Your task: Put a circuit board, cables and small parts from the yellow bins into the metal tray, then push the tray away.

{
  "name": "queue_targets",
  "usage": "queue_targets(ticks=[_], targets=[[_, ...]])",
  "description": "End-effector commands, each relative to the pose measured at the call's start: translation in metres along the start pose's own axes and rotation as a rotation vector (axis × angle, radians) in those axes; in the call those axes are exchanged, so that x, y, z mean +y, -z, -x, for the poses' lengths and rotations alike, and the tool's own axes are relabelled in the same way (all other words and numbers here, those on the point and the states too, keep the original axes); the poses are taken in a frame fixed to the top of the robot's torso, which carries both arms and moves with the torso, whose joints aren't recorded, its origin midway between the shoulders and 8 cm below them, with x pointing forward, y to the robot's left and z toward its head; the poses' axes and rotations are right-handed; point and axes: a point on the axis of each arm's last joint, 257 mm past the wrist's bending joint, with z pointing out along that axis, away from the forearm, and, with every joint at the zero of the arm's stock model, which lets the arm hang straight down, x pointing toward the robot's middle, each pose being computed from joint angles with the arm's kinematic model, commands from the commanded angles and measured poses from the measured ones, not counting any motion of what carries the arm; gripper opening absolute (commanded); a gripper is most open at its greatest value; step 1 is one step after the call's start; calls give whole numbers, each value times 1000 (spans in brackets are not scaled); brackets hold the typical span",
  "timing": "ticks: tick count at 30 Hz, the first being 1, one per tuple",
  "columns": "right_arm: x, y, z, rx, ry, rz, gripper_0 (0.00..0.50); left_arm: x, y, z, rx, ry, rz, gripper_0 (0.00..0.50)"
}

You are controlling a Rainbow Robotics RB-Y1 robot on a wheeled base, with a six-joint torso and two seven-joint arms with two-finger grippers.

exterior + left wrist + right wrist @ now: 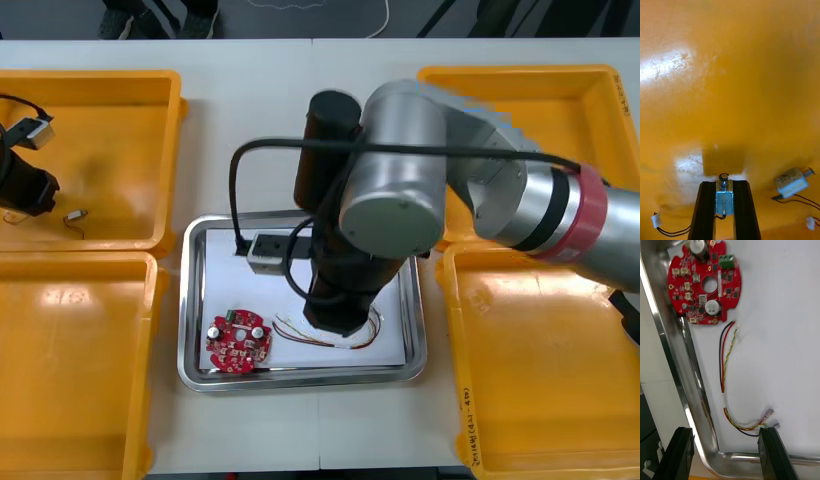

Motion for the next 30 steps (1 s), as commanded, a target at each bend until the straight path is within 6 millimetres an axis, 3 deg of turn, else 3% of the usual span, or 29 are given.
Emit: queue_targets(ticks=[1,14,20,30], targets=[[-37,48,3,-38,-26,-99,500,20,56,37,-92,80,2,0],[-94,98,-34,-34,-194,-138,500,-10,109,50,-88,155,-37,0],[-124,121,-60,-26,-279,-180,500,-28,132,50,-66,182,-28,0],[-177,154,-122,-7,-465,-238,500,-58,162,41,-26,189,5,0]])
